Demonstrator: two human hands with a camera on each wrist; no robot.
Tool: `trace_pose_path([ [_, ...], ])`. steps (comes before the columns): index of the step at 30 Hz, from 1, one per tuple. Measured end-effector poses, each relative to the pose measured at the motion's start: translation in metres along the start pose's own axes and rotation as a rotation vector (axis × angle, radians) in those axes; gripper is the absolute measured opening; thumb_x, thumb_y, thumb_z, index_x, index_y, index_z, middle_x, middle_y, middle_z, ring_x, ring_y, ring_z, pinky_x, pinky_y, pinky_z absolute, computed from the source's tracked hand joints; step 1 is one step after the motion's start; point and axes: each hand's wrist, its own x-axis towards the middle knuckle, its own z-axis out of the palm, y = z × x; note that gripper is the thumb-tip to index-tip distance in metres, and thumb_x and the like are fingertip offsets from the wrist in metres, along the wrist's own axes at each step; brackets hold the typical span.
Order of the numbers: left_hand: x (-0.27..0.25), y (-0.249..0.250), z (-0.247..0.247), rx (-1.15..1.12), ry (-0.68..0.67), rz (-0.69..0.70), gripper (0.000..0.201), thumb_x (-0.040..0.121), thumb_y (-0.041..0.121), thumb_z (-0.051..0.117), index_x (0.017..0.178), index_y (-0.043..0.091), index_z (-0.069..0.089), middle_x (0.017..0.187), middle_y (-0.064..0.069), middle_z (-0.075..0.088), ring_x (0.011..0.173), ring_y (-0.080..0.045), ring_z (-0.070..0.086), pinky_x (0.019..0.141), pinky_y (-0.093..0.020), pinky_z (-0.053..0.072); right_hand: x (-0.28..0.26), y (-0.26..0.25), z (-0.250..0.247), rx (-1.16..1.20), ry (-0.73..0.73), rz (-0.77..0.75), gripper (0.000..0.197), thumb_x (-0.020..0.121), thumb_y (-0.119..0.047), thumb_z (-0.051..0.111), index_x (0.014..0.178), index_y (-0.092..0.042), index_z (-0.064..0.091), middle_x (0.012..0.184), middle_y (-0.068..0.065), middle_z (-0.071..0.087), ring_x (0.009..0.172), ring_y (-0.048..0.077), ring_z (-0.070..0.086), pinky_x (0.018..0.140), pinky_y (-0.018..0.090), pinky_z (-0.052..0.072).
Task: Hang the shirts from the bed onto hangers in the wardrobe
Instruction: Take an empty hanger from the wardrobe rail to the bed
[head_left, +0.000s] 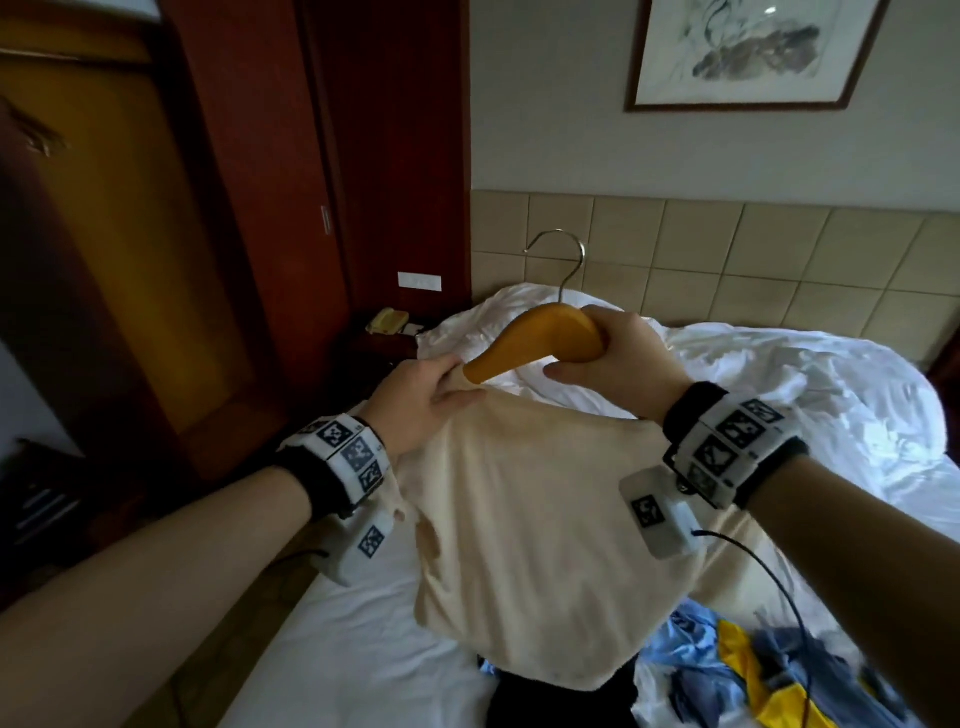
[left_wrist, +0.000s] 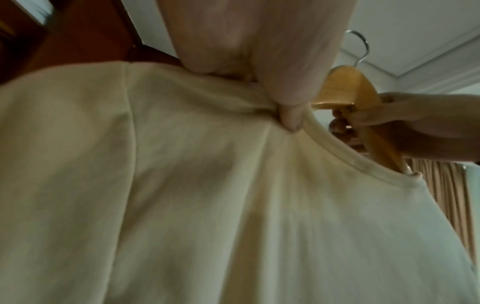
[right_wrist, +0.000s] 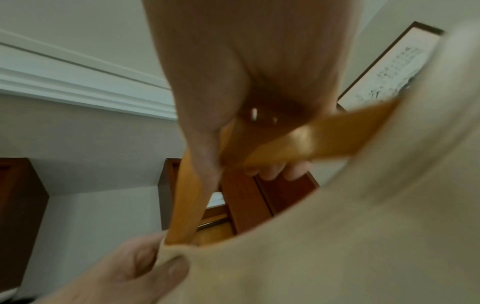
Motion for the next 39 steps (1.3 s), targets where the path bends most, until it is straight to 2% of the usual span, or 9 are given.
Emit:
trace_pose_path([
  [3,-0.011,-0.008,-0.017,0.025,0.027,0.002,0.017,0.091,0.028,0.069,0.107,0.022,0.065,0.089,0.017,0.066,0.086,0.007,0.063,0.077,-0.011,0.045,-0.002,0.014,-0.017,0.033,-0.128,-0.03,0.035,0.068,-0.034,0.088,0.095,-0.027,0.067,0.088,-0.013,0.064,0.083,0.006,0.06,0.072,0.018,0.045],
  [9,-0.03,-0.027,-0.058,0.102,0.137,-0.137,0.017,0.091,0.032,0.069,0.094,0.015,0.067,0.072,0.008,0.063,0.071,-0.002,0.061,0.062,-0.018,0.043,-0.019,0.064,-0.022,-0.087,-0.381,0.022,0.017,0.076,-0.046,0.079,0.085,-0.037,0.067,0.084,-0.009,0.065,0.079,0.007,0.059,0.076,0.024,0.045],
  [12,-0.041,-0.031,-0.075,0.104,0.154,-0.194,0.017,0.092,0.035,0.066,0.094,0.018,0.067,0.08,0.002,0.068,0.074,-0.005,0.064,0.067,-0.024,0.048,-0.022,0.066,-0.009,-0.048,-0.369,0.001,0.019,0.086,-0.041,0.072,0.08,-0.023,0.066,0.073,-0.003,0.062,0.066,0.003,0.055,0.065,0.016,0.042],
  [20,-0.082,-0.049,-0.115,0.131,0.15,-0.324,0.011,0.095,0.036,0.062,0.097,0.026,0.066,0.087,0.008,0.07,0.081,0.0,0.065,0.078,-0.027,0.051,-0.006,0.02,0.039,0.071,-0.447,-0.166,0.021,0.093,-0.042,0.062,0.081,-0.026,0.061,0.068,-0.019,0.062,0.066,0.0,0.058,0.062,0.014,0.044],
  [26,-0.142,-0.077,-0.176,0.223,0.246,-0.517,0.018,0.095,0.04,0.059,0.107,0.026,0.06,0.096,0.011,0.066,0.092,-0.007,0.062,0.084,-0.03,0.048,0.003,-0.054,0.097,0.14,-0.501,-0.319,0.022,0.095,-0.042,0.058,0.079,-0.028,0.062,0.073,-0.015,0.067,0.069,0.002,0.061,0.063,0.02,0.047],
  [30,-0.203,-0.095,-0.227,0.371,0.349,-0.671,0.022,0.095,0.037,0.061,0.111,0.022,0.059,0.101,0.007,0.063,0.093,-0.014,0.058,0.085,-0.032,0.042,0.012,-0.109,0.142,0.151,-0.504,-0.402,0.038,0.092,-0.048,0.06,0.082,-0.012,0.065,0.076,0.003,0.068,0.073,0.016,0.063,0.071,0.036,0.05],
  [34,-0.275,-0.106,-0.282,0.476,0.406,-0.748,0.022,0.095,0.032,0.062,0.107,0.014,0.059,0.092,0.002,0.063,0.087,-0.02,0.059,0.071,-0.029,0.039,0.009,-0.185,0.195,0.212,-0.58,-0.477,0.037,0.091,-0.044,0.064,0.081,-0.008,0.064,0.073,0.007,0.066,0.067,0.016,0.061,0.061,0.025,0.046],
  [37,-0.348,-0.119,-0.333,0.495,0.419,-0.84,0.033,0.094,0.036,0.064,0.119,0.015,0.059,0.105,-0.002,0.067,0.097,-0.022,0.062,0.08,-0.032,0.045,-0.004,-0.25,0.239,0.261,-0.635,-0.535,0.033,0.09,-0.041,0.066,0.073,-0.014,0.06,0.064,-0.003,0.061,0.058,0.006,0.057,0.056,0.017,0.042],
  [39,-0.403,-0.124,-0.367,0.498,0.418,-0.927,0.039,0.092,0.041,0.065,0.123,0.019,0.057,0.108,0.0,0.066,0.1,-0.022,0.062,0.081,-0.033,0.046,-0.014,-0.296,0.271,0.285,-0.678,-0.573,0.033,0.089,-0.042,0.066,0.076,-0.013,0.064,0.07,-0.001,0.067,0.066,0.008,0.064,0.063,0.026,0.05],
])
